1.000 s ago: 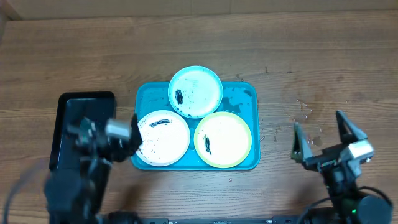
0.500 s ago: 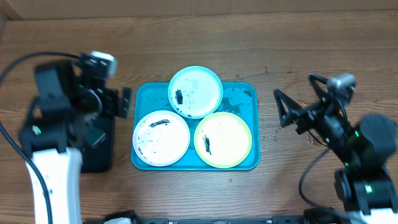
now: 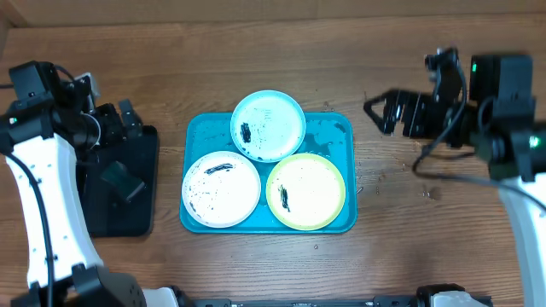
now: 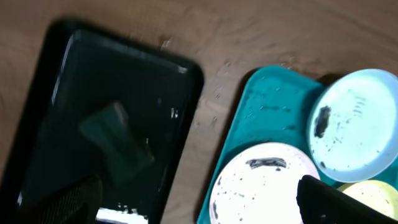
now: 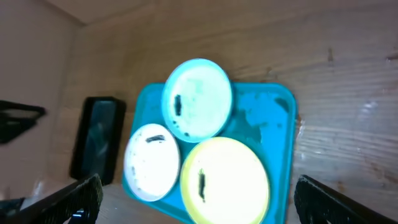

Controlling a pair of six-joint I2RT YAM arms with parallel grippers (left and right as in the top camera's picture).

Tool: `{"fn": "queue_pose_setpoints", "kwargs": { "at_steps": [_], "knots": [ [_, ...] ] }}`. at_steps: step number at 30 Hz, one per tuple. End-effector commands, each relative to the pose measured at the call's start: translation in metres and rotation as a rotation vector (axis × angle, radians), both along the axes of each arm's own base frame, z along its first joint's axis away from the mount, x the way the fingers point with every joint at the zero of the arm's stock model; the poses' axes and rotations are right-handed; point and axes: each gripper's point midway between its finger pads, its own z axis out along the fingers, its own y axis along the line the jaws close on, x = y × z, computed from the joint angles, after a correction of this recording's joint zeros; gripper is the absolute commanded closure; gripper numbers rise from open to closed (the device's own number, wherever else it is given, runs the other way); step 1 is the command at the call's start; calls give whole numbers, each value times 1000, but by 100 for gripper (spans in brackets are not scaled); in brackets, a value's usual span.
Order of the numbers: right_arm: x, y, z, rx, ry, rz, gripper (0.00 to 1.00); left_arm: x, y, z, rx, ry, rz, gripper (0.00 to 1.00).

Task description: Clean dirty plates on tray and stack at the side

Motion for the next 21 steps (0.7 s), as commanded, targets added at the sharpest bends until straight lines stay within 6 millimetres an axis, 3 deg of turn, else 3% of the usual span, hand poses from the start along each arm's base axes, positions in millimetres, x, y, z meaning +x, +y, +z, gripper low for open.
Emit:
{"fn": "queue_pose_setpoints", "kwargs": {
  "at_steps": [1, 4, 8, 13, 21],
  "knots": [
    [1, 29, 30, 138, -45, 145, 0, 0, 7, -19, -46, 86, 91, 0],
    [-2, 43, 34, 196, -42, 200, 0, -6, 18, -42, -50, 181, 202, 0],
    [3, 46, 17, 132, 34, 92, 0, -17, 33, -75, -48, 320, 376, 0],
    [8, 43, -10, -75, 87, -176, 0, -14, 42, -110, -44, 406, 435, 0],
    [0, 68, -14, -117, 76, -261, 0, -28, 53, -159, -66, 560, 477, 0]
  ]
}}
